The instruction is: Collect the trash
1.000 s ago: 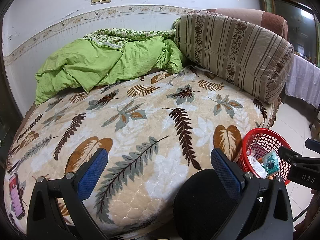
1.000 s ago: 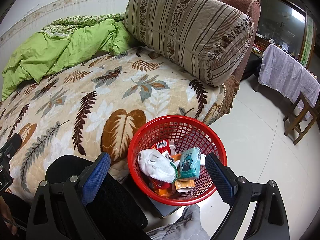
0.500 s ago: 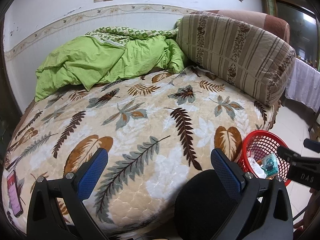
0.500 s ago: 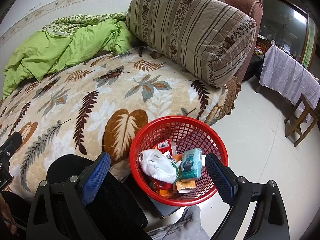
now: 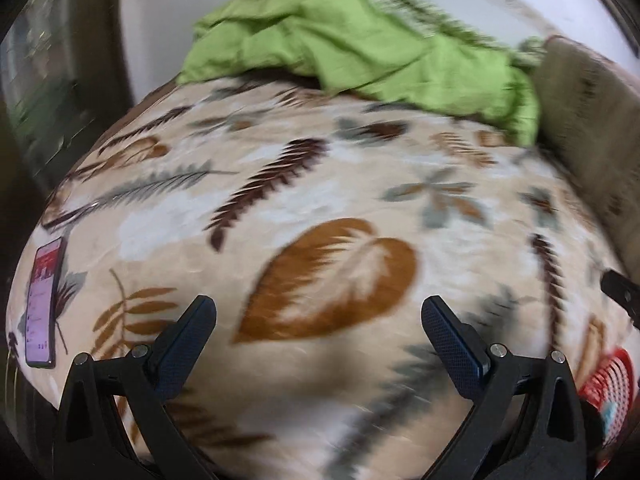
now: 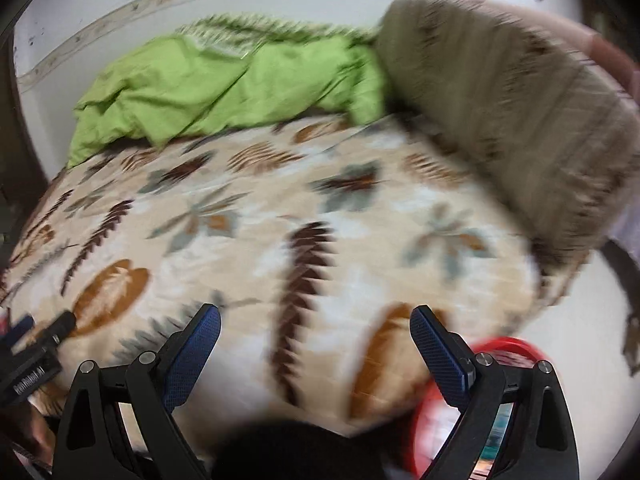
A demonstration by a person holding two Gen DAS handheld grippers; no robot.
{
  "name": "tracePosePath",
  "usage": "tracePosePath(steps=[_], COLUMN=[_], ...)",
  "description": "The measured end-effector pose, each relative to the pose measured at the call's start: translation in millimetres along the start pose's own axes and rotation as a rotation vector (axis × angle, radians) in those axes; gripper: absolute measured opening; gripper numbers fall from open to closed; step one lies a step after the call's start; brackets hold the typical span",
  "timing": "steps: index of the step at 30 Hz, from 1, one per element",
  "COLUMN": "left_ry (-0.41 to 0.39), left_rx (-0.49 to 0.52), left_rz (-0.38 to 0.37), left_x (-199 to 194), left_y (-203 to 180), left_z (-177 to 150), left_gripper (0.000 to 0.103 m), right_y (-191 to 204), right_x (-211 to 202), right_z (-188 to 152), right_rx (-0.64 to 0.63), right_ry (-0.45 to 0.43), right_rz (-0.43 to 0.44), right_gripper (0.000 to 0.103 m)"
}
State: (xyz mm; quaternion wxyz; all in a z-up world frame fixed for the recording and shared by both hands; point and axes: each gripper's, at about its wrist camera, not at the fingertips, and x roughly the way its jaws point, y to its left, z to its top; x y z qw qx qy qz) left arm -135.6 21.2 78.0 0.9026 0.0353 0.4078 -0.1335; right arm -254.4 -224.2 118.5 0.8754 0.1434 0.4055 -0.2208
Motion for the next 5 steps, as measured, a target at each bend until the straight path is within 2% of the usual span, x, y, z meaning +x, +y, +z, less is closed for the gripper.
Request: tracePosePath(steps=[2, 5], left_ry=[0.04, 0.069], left_rx=[-0.02, -0.012], left_rz=[0.004, 0.029], left_x=[18, 46], left_y=[8, 13], left_z=[5, 16], left_gripper=[0.102, 0.102], right_y=[19, 49], right_x=[30, 90], right_z=[8, 22], right_rx=[-0.026, -0.063], right_ry=[0.025, 0.121], right_rz=[0.006, -0.005], right_gripper=[0.097, 0.097])
